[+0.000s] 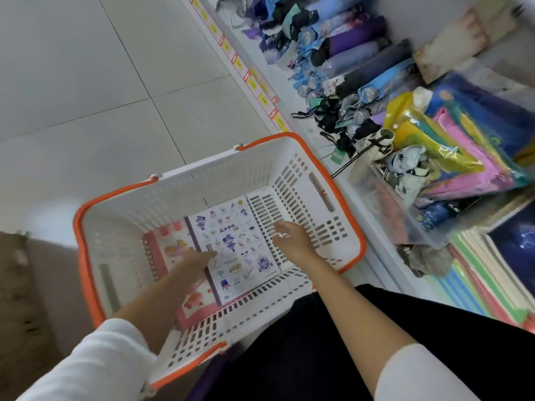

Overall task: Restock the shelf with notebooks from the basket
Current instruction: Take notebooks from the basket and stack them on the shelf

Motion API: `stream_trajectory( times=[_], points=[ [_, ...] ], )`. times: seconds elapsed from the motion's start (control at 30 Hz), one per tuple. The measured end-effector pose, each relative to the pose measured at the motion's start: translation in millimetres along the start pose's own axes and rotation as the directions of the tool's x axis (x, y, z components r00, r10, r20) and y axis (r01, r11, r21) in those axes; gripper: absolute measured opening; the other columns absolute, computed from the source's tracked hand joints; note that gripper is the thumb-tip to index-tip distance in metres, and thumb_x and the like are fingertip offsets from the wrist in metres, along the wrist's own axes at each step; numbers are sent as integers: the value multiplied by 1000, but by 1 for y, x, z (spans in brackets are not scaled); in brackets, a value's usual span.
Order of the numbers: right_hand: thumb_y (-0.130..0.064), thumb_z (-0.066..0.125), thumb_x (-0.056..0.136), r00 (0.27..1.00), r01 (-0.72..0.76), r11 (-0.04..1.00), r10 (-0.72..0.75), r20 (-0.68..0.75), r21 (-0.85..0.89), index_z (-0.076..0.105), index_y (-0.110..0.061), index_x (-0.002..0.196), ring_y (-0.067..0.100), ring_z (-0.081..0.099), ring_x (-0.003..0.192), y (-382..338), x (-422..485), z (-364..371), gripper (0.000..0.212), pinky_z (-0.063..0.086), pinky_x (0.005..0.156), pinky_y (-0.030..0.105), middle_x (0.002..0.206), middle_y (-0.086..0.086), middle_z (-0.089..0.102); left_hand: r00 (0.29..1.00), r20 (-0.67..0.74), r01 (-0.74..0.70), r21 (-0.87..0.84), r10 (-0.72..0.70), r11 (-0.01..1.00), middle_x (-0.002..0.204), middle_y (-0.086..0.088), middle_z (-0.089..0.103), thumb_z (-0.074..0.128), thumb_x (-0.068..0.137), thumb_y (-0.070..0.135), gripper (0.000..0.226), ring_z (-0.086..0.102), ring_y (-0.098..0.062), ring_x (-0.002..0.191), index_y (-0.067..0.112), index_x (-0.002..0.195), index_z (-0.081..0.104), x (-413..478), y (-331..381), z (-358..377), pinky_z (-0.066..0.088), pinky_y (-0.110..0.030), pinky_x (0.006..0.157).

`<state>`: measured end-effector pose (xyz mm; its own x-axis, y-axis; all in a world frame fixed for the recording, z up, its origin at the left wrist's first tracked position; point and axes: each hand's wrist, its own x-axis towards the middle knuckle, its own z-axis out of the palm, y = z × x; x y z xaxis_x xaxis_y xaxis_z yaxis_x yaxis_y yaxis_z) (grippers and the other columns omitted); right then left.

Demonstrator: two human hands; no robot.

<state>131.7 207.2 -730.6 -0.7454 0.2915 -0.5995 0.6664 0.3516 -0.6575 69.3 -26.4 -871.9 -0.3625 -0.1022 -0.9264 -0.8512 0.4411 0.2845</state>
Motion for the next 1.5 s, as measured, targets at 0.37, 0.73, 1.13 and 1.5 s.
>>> stream_trajectory(
  times=[0.37,0.73,1.13,1.5],
  points=[
    [-6,56,90,997,-69,997,70,-37,29,57,-16,127,20,58,110,15,-5,-1,38,52,92,36,122,4,60,945,-293,-163,-28,148,986,89,-7,60,52,94,5,23,60,-27,78,2,117,52,-63,-7,-4,55,-39,68],
    [-2,50,92,998,19,999,-22,-65,-48,62,-14,124,17,57,111,-3,-12,7,36,49,95,32,126,4,60,951,-300,-42,98,70,994,135,-24,47,71,81,9,78,48,-39,123,-10,141,26,-58,-52,-34,43,-40,101],
    [-6,48,96,998,29,999,-31,-58,-27,54,-11,131,23,55,116,-25,-36,-24,36,45,85,27,126,6,56,923,207,-256,-296,323,920,114,-17,65,62,84,-8,38,62,-33,101,2,120,54,-125,0,-47,51,-40,86],
    [-48,57,92,989,-2,980,31,-144,200,49,-15,136,21,50,121,-96,-122,-124,55,39,90,32,131,1,51,589,464,-472,-467,662,747,122,-12,65,51,93,0,34,62,-29,112,10,125,55,-260,107,-34,54,-39,89]
  ],
)
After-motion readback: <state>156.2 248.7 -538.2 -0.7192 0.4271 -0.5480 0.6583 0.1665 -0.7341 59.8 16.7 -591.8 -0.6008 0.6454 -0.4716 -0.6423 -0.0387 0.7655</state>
